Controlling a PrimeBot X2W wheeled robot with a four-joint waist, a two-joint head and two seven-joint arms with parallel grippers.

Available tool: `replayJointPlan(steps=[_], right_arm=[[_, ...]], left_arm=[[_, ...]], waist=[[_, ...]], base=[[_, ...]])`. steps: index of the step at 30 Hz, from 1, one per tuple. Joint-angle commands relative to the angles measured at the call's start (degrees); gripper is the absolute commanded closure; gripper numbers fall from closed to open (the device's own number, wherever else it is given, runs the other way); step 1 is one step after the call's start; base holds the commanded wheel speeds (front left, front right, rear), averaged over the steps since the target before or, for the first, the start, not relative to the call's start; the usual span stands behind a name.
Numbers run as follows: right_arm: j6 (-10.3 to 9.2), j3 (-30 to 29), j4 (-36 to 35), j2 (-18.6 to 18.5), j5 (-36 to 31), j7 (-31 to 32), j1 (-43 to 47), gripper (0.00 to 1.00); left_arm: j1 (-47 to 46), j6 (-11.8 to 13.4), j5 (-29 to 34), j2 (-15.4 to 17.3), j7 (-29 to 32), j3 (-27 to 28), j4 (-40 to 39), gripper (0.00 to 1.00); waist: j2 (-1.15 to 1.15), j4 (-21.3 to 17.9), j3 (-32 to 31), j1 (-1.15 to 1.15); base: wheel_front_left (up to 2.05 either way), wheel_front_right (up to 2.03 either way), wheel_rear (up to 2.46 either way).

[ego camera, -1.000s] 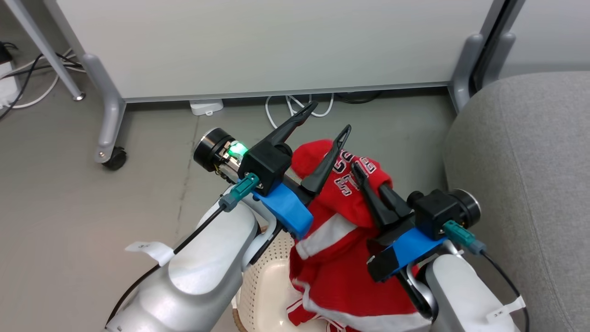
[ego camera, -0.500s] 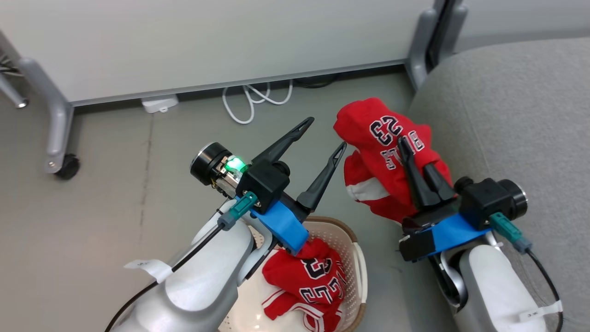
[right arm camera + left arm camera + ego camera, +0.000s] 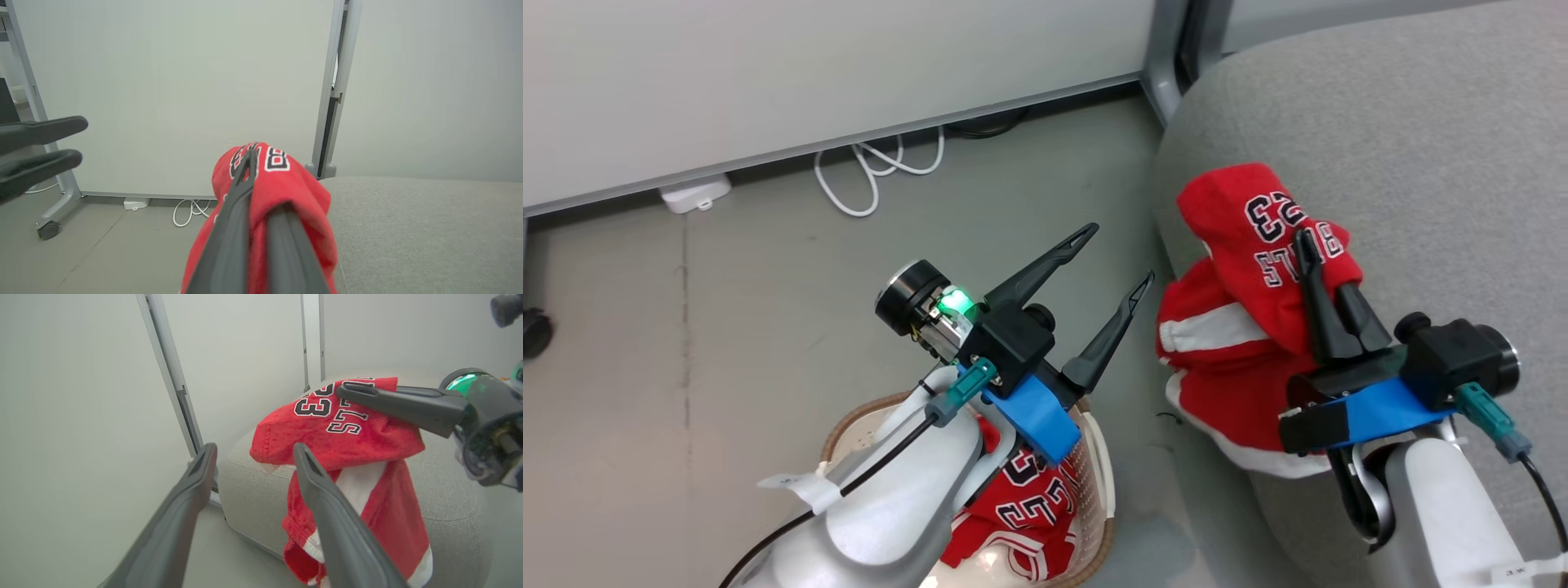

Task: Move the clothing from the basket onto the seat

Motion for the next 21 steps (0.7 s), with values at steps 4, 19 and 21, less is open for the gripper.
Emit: replayJointPlan(steps=[4, 19, 21], right_arm=[[0.03, -1.8, -1.2, -0.1, 0.4, 0.0, 1.2, 1.0], [0.03, -5.6, -8.0, -0.1, 0.5, 0.0, -1.7, 1.0], [0.03, -6.5, -9.3, -0.1, 0.6, 0.0, -3.8, 1.0]], left_arm=[[1.0, -0.2, 0.5, 0.0, -0.2, -0.4, -0.1, 0.0], [0.1, -0.5, 1.3, 0.8, -0.2, 0.0, -0.9, 0.0], [-0.5, -0.4, 1.4, 1.1, -0.2, 0.3, -1.2, 0.0]], waist=[[0.0, -2.1, 0.7, 0.0], [0.0, -3.3, 3.2, 0.0], [0.0, -3.2, 4.4, 0.0]], base=[[0.0, 0.0, 0.0], [0.0, 0.0, 0.0], [0.0, 0.0, 0.0]])
